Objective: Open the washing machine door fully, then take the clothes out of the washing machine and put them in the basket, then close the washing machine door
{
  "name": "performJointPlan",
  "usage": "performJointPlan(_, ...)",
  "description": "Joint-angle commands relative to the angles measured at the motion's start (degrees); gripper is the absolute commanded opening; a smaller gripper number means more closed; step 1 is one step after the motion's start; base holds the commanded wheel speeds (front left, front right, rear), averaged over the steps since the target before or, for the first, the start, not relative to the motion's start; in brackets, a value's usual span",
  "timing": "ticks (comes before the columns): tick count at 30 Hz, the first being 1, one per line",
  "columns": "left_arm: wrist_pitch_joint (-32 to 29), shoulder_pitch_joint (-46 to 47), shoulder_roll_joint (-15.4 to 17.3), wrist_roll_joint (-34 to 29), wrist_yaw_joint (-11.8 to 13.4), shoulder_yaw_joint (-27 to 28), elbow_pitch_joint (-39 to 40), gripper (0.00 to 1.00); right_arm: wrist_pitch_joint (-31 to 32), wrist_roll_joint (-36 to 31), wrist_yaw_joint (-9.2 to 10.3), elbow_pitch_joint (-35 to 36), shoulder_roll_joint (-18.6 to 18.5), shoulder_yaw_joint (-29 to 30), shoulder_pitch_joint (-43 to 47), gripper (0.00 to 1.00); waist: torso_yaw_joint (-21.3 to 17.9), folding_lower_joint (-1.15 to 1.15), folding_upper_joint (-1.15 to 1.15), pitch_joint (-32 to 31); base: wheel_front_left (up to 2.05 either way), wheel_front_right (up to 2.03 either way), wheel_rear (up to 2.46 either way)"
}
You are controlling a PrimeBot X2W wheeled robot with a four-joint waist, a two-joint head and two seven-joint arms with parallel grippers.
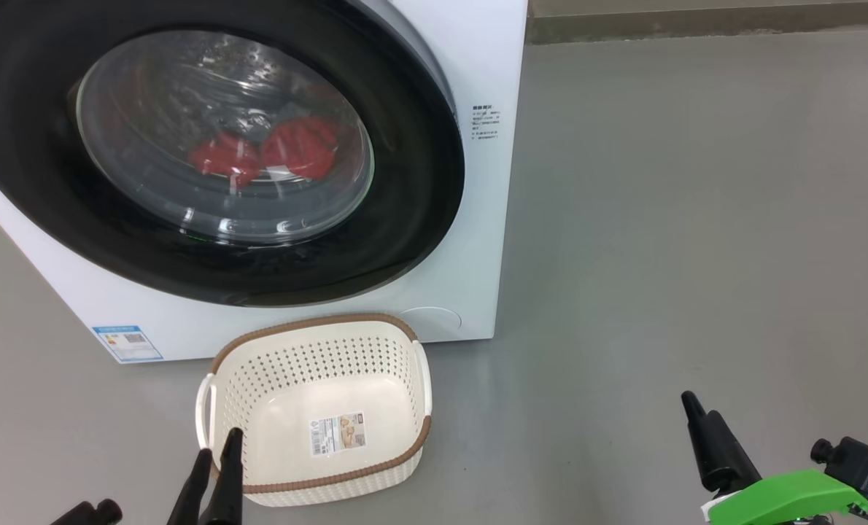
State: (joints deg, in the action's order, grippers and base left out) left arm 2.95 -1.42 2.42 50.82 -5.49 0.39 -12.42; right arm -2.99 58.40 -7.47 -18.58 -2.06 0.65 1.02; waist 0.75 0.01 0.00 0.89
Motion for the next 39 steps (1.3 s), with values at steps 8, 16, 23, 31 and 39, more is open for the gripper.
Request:
performJointPlan(8, 1.9, -0.1, 1.5, -7.3, 1.1, -0.2, 2.9, 1.0, -2.0, -4.7, -0.01, 0.0, -1.5, -2.8, -0.9, 1.0, 0.1, 0.0, 0.0, 0.0, 0.0, 0.0, 0.0)
performJointPlan(16, 3.3, -0.6, 1.9, -12.8, 1.8, -0.7, 3.7, 1.0, -3.3, -8.9, -0.01, -0.2, -2.1, -4.4, -0.8, 1.0, -0.1, 0.0, 0.0, 0.2, 0.0, 0.0, 0.0)
performJointPlan(23, 4.3, -1.2, 2.3, -17.2, 2.3, -1.0, 4.4, 1.0, -4.3, -12.2, -0.01, -0.1, -2.4, -5.5, -0.7, 1.0, -0.5, 0.0, 0.0, 0.5, 0.0, 0.0, 0.0)
performJointPlan(31, 5.7, -1.6, 2.9, -23.0, 3.2, -1.2, 4.7, 1.0, -5.7, -16.8, -0.02, 0.0, -2.8, -6.6, -0.3, 1.0, -0.9, 0.0, 0.0, 0.6, 0.0, 0.0, 0.0)
performJointPlan(39, 7.0, -2.2, 2.7, -27.5, 3.5, -0.7, 4.6, 1.0, -7.0, -21.1, -0.02, 0.3, -2.9, -7.0, 0.1, 1.0, -1.1, 0.0, 0.0, 0.6, 0.0, 0.0, 0.0)
